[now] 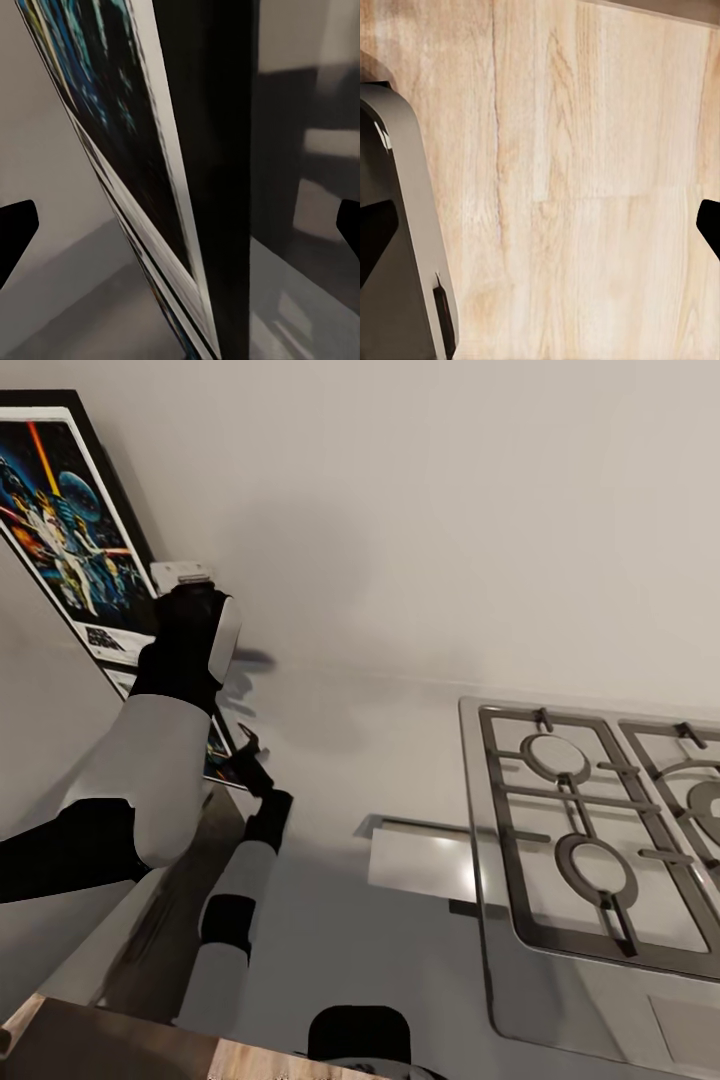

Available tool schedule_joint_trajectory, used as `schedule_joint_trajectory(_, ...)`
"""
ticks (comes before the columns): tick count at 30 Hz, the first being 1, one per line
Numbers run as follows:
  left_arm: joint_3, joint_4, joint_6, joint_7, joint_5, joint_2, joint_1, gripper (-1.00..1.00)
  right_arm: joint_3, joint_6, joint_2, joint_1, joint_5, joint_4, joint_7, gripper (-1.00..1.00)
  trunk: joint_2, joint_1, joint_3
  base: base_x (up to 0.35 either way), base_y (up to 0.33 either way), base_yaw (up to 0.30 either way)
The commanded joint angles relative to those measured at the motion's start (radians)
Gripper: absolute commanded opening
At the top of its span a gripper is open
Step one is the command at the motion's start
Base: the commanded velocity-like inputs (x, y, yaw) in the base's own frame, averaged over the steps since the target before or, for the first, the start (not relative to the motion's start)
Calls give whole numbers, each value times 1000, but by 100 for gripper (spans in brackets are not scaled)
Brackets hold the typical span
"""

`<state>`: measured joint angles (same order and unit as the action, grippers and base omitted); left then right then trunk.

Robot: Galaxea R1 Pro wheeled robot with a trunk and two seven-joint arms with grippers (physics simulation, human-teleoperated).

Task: Pick up the poster from the kitchen countertop and hang it on one of the wall nails in the kitchen.

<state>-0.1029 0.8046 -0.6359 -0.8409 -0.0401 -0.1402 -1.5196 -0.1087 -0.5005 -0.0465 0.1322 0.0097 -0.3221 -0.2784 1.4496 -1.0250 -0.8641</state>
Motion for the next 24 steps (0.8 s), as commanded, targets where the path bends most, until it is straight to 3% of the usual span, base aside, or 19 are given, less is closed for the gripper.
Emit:
schedule_joint_trajectory(1,-2,1,-6,0,-4,-1,-1,100,-2,-1,0,0,1,-1,-1,100,0,0,-2,0,0,0)
schedule_joint_trajectory(9,-2,1,-6,0,-4,-1,-1,100,0,-2,0,1,1,-1,-1,100,0,0,-4,0,0,2)
schedule_joint_trajectory(24,-3,33,-9,0,-6,1,-1,100,0,-3,0,1,1,-1,-1,100,0,0,-4,0,0,181)
